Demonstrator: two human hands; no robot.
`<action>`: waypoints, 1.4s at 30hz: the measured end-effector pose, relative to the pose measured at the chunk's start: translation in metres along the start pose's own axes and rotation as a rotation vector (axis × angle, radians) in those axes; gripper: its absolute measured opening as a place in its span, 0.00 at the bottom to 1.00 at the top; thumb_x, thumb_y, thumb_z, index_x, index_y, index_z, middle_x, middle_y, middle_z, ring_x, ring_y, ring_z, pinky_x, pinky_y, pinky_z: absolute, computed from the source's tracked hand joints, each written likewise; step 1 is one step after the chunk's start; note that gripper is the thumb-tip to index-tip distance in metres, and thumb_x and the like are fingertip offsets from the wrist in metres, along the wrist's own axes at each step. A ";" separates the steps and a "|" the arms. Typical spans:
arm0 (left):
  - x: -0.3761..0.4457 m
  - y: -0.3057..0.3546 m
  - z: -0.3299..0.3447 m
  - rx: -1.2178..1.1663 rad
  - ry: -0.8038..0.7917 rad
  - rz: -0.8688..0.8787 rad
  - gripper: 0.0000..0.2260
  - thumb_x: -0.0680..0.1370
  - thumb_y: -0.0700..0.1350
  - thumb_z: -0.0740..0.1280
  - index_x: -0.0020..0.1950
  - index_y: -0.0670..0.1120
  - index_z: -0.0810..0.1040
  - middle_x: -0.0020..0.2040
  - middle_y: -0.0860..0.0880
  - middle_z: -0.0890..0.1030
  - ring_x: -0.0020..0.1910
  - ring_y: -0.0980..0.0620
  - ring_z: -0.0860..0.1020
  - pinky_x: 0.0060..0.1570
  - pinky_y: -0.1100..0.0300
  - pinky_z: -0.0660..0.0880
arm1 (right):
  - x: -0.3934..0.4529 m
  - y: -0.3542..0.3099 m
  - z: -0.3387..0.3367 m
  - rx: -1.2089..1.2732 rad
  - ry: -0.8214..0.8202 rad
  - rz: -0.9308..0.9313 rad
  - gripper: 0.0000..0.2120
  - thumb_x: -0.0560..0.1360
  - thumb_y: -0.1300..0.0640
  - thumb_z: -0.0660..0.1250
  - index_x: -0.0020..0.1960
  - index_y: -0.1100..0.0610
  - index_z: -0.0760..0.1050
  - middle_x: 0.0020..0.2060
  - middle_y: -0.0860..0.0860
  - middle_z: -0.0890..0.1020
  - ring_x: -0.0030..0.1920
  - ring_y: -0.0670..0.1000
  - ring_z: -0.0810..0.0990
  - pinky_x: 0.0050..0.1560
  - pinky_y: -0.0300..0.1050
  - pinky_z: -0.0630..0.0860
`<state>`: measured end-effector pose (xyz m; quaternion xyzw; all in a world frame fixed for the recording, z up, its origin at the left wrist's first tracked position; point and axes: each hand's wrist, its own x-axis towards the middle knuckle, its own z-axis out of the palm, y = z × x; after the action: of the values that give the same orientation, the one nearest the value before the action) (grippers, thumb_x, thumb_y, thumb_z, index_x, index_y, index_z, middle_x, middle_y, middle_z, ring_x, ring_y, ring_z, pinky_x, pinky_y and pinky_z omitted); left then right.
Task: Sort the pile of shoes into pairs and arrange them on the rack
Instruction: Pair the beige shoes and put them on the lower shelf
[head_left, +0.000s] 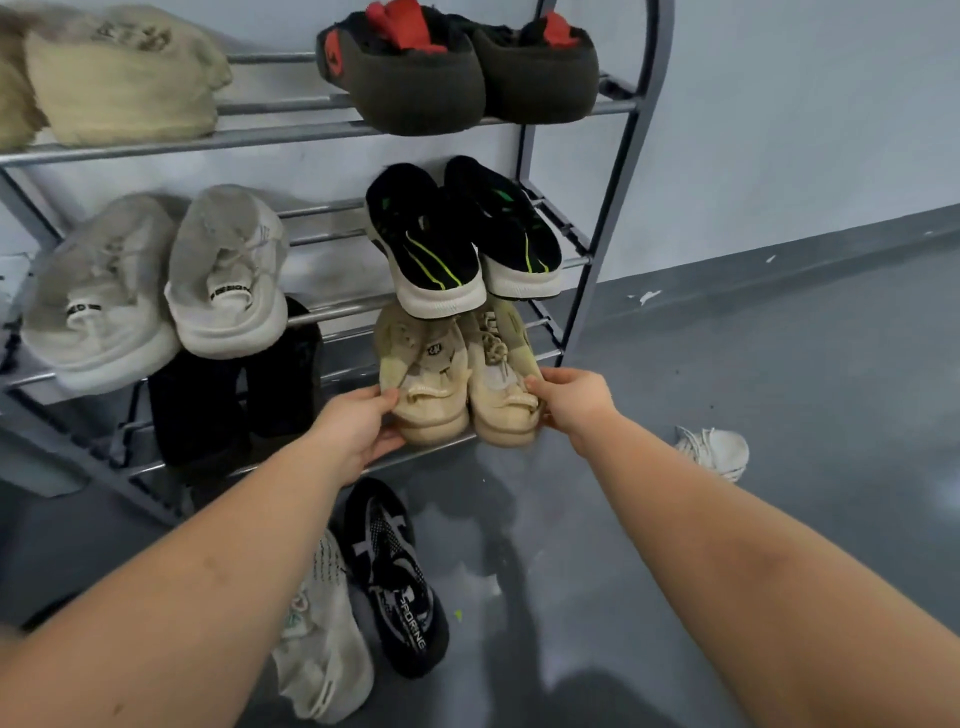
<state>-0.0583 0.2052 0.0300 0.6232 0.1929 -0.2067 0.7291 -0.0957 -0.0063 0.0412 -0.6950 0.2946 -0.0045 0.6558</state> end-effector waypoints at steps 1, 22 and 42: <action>0.004 -0.001 0.001 0.001 0.003 0.008 0.07 0.80 0.41 0.61 0.55 0.47 0.76 0.45 0.49 0.80 0.43 0.50 0.79 0.48 0.53 0.75 | 0.006 0.001 0.001 -0.018 0.013 -0.011 0.14 0.75 0.63 0.67 0.60 0.65 0.77 0.52 0.61 0.82 0.41 0.52 0.79 0.46 0.48 0.79; 0.085 0.001 0.028 0.299 0.124 0.071 0.17 0.79 0.49 0.62 0.68 0.47 0.71 0.63 0.47 0.76 0.58 0.49 0.75 0.53 0.58 0.70 | 0.106 0.000 0.032 -0.133 0.114 -0.081 0.13 0.75 0.59 0.68 0.59 0.59 0.79 0.50 0.55 0.83 0.47 0.51 0.80 0.48 0.39 0.73; 0.006 -0.023 0.039 1.788 0.055 0.628 0.34 0.79 0.57 0.55 0.77 0.44 0.43 0.78 0.43 0.48 0.75 0.42 0.51 0.74 0.49 0.44 | 0.013 0.022 0.016 -1.401 -0.217 -0.496 0.40 0.77 0.41 0.58 0.77 0.55 0.41 0.77 0.55 0.43 0.77 0.55 0.43 0.75 0.52 0.48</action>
<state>-0.0643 0.1634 0.0136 0.9789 -0.1962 -0.0576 -0.0011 -0.0880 0.0032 0.0136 -0.9924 -0.0032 0.1048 0.0651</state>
